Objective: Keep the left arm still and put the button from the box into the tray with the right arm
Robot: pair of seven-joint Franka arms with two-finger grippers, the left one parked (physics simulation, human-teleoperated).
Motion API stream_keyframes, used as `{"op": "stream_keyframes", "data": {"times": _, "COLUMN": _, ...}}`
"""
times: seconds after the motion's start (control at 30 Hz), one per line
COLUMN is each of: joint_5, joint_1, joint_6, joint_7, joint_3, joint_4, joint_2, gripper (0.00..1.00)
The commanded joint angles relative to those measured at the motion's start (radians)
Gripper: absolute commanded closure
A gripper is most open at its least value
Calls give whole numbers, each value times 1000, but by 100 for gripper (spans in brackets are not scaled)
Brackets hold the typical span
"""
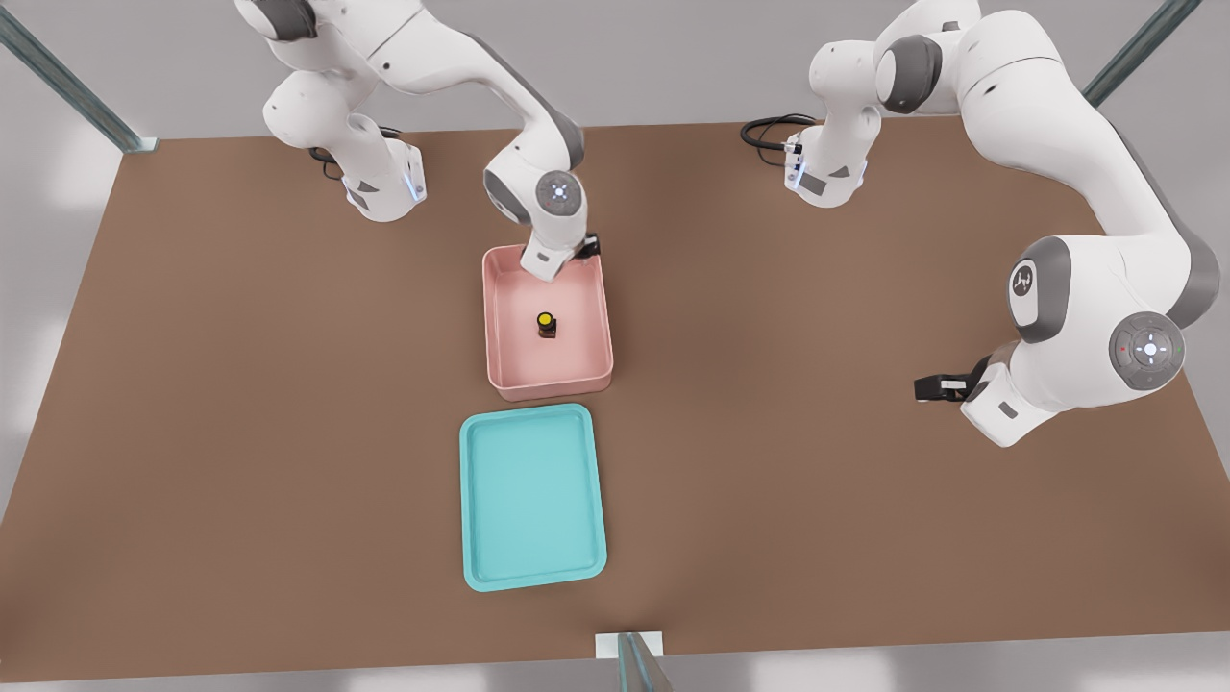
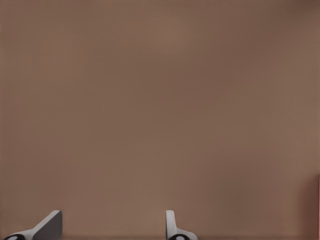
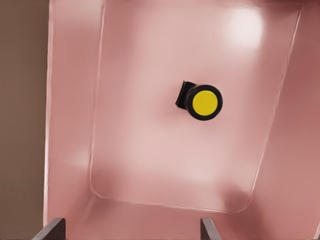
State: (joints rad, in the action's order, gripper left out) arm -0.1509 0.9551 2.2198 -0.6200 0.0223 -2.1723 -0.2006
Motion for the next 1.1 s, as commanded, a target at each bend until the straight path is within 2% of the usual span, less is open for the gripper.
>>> {"op": "stream_keyframes", "data": {"times": 0.0, "joint_5": -2, "joint_1": 4, "joint_6": 184, "joint_7": -161, "joint_3": 19, "joint_4": -4, "joint_2": -8, "gripper": 0}}
{"op": "stream_keyframes", "data": {"times": 0.2, "joint_5": -2, "joint_1": 4, "joint_6": 279, "joint_7": 89, "joint_3": 110, "joint_4": -76, "joint_2": -26, "gripper": 0}}
{"op": "stream_keyframes", "data": {"times": 0.43, "joint_5": -2, "joint_1": 4, "joint_6": 291, "joint_7": 270, "joint_3": 176, "joint_4": -93, "joint_2": -31, "gripper": 0}}
{"op": "stream_keyframes", "data": {"times": 0.83, "joint_5": -13, "joint_1": 19, "joint_6": 466, "joint_7": 217, "joint_3": 156, "joint_4": -139, "joint_2": -115, "gripper": 0}}
{"op": "stream_keyframes", "data": {"times": 1.07, "joint_5": -13, "joint_1": 31, "joint_6": 491, "joint_7": 187, "joint_3": 145, "joint_4": -144, "joint_2": -138, "gripper": 0}}
